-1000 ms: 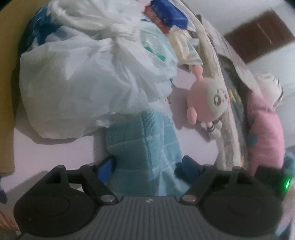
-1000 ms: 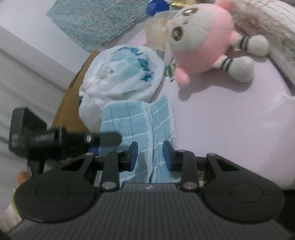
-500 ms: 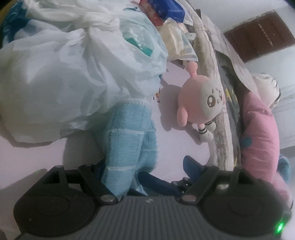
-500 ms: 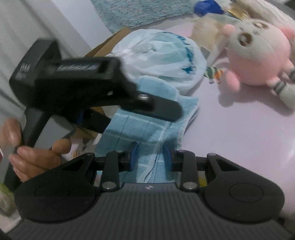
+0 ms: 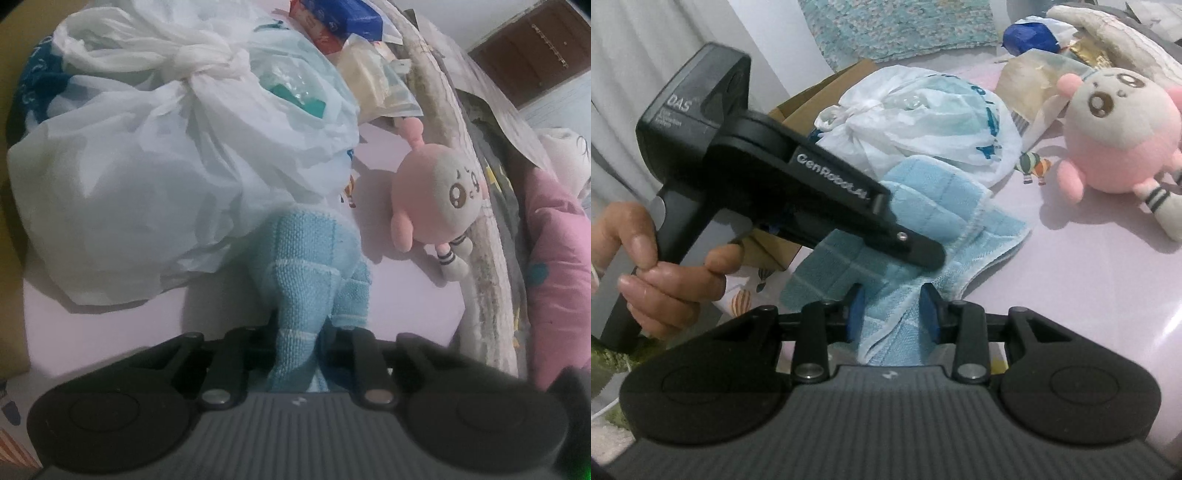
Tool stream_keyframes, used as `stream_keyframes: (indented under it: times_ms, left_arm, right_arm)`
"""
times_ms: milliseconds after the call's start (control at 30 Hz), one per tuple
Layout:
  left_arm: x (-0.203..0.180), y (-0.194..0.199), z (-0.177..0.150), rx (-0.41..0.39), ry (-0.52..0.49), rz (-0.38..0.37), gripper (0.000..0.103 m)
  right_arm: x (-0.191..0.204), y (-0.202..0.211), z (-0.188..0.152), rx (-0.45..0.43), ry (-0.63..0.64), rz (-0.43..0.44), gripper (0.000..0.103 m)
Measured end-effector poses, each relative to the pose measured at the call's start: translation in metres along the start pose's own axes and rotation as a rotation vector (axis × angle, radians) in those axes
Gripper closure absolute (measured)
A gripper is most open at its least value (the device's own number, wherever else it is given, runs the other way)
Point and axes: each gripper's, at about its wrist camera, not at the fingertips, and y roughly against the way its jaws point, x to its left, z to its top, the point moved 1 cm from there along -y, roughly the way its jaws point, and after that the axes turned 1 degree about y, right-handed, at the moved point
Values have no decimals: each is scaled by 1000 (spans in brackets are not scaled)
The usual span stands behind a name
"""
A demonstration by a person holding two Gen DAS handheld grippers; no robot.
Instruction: Organize soft objects
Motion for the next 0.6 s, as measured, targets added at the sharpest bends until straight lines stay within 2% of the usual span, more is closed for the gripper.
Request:
stream_keyframes:
  times_ms: [167,300,467,600]
  left_arm:
    - [-4,17,-8,-11,-14,-37,87]
    - [-7,48,-14,-71,-35,-83,87]
    - [-5,105,-15,-221,-46,-161,87]
    - [2,157,-10,-368,-46,-203,87]
  right_arm:
    - [-6,26,5,-47,-33,33,68]
    - [-17,53,20,-137,-96,90,55]
    - [-31,80,39,-244,-181,149,51]
    - [-37,82,51,-268,-203,141,51]
